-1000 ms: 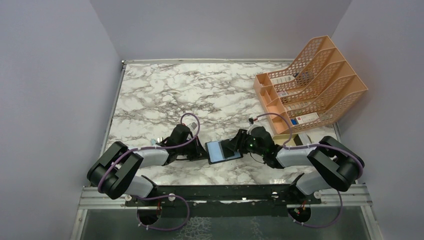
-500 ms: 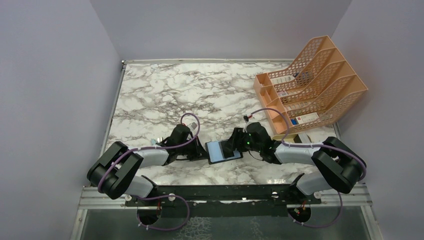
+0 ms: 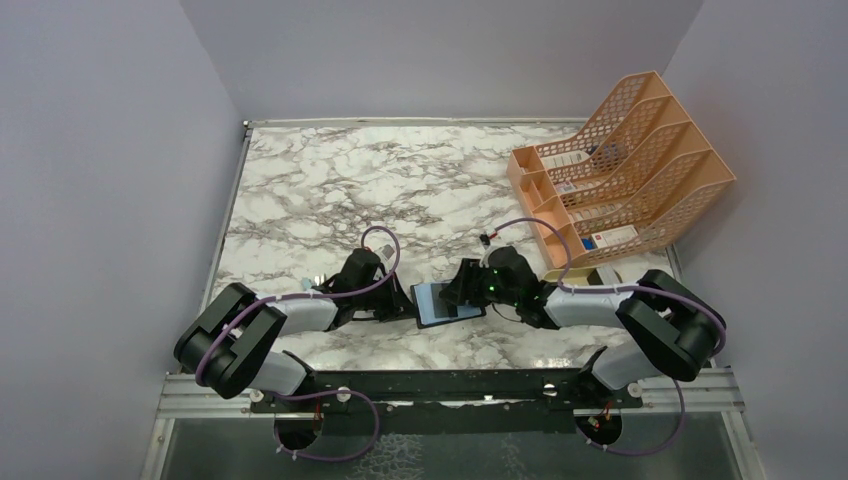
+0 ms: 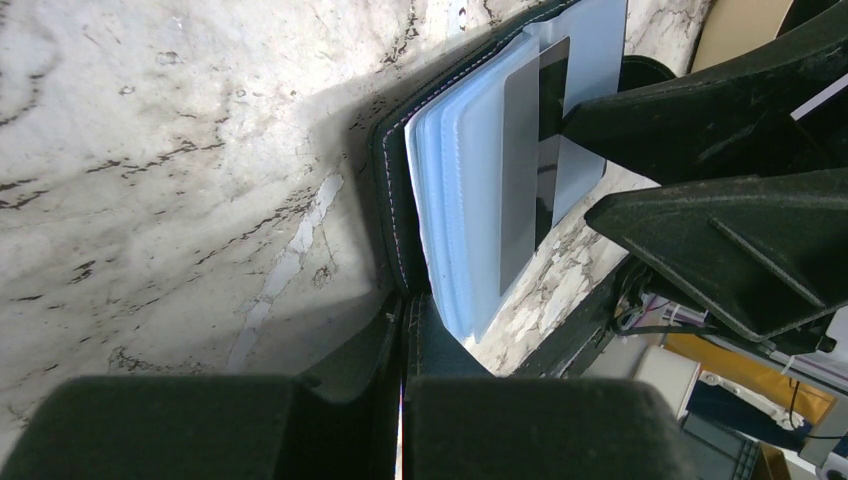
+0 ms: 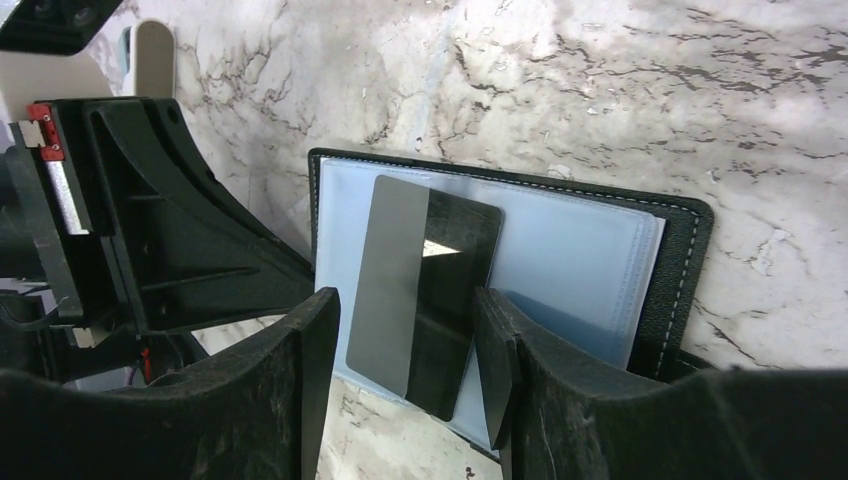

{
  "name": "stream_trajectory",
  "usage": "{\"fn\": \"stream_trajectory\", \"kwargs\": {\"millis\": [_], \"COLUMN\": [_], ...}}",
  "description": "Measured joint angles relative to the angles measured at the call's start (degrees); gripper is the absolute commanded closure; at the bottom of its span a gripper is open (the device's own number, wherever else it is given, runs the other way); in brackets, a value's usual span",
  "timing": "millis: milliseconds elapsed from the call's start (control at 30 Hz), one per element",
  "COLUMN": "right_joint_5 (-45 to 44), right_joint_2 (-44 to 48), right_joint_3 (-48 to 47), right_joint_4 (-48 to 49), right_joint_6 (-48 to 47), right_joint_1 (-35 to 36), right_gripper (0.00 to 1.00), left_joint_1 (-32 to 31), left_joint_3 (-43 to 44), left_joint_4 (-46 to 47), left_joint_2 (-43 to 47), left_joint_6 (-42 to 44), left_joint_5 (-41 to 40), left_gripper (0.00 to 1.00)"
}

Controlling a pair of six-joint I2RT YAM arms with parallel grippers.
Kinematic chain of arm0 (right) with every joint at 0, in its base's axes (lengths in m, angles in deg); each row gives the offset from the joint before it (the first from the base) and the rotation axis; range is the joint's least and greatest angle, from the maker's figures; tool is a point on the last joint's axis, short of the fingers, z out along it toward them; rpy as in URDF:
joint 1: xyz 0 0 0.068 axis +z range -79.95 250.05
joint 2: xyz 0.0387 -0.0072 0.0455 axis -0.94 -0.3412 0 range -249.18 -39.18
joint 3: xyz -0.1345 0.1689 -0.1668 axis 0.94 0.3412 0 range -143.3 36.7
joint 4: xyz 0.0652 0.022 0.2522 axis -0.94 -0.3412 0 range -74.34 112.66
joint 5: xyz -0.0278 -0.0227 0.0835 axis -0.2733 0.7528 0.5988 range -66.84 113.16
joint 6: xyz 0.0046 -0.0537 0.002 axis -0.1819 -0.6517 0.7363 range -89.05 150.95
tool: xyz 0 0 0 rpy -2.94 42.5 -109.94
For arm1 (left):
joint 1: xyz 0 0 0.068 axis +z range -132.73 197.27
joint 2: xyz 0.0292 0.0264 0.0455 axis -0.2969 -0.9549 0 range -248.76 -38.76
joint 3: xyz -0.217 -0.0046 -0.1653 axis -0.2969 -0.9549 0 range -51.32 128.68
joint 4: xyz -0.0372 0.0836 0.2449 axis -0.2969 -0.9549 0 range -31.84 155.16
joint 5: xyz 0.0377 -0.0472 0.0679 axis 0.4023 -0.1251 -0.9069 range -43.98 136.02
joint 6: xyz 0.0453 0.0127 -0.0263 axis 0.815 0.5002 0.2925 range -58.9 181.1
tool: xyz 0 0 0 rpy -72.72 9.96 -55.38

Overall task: Put the credit cards into the card holder
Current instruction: Insert the credit card into the card holder.

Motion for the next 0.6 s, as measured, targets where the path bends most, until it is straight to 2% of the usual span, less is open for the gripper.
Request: {"fn": "stream_trajectory", "kwargs": {"millis": [400,600], "right_joint_5": [3.5,2.7], "right_joint_2": [-1.0,-0.3], "right_joint_3": [0.0,-1.0], "right_joint_4": [3.3,0.6], "right_joint_6": [0.0,-0.6], "right_joint_1": [0.4,0.4], "right_gripper": [0.52,0.48], "left_joint_1": [0.0,0.0], "left_joint_3": [0.0,0.0], "left_joint_4": [0.0,0.0], "left_joint_2": [0.0,0.0], "left_joint_6": [0.2,0.2], "left_joint_5": [0.0,0.1], "left_gripper": [1.0,1.0]}}
